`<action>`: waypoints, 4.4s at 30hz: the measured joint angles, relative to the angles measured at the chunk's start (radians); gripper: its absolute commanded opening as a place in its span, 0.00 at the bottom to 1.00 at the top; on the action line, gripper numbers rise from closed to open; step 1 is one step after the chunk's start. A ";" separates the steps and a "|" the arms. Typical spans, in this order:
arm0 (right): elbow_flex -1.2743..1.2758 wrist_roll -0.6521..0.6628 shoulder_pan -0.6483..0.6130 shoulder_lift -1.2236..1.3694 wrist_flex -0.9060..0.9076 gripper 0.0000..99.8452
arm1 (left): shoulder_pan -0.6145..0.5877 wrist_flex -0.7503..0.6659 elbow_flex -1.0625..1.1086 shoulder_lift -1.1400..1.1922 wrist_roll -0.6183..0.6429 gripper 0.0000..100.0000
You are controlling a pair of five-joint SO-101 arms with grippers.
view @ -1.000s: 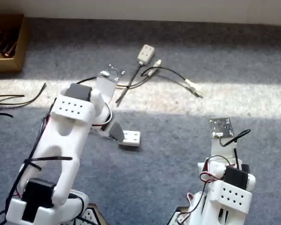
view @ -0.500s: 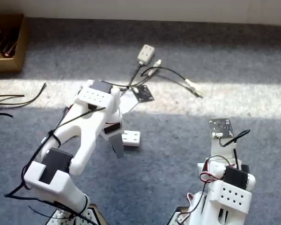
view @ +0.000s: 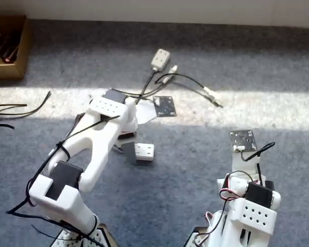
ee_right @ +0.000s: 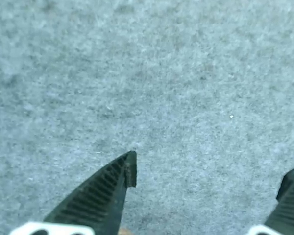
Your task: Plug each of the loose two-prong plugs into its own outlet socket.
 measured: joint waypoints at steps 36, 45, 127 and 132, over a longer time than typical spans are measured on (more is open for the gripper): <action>0.000 0.000 0.000 0.000 0.000 0.43 | 0.236 -0.052 0.158 -0.002 0.064 0.03; 0.000 0.000 0.000 0.000 0.000 0.43 | 0.423 -0.038 0.158 -0.002 0.255 0.03; -2.714 0.468 -0.259 2.372 0.311 0.43 | -0.620 -0.034 0.150 -0.002 0.875 0.36; -2.714 0.468 -0.281 2.372 0.307 0.43 | -0.620 -0.058 0.164 -0.002 0.875 0.36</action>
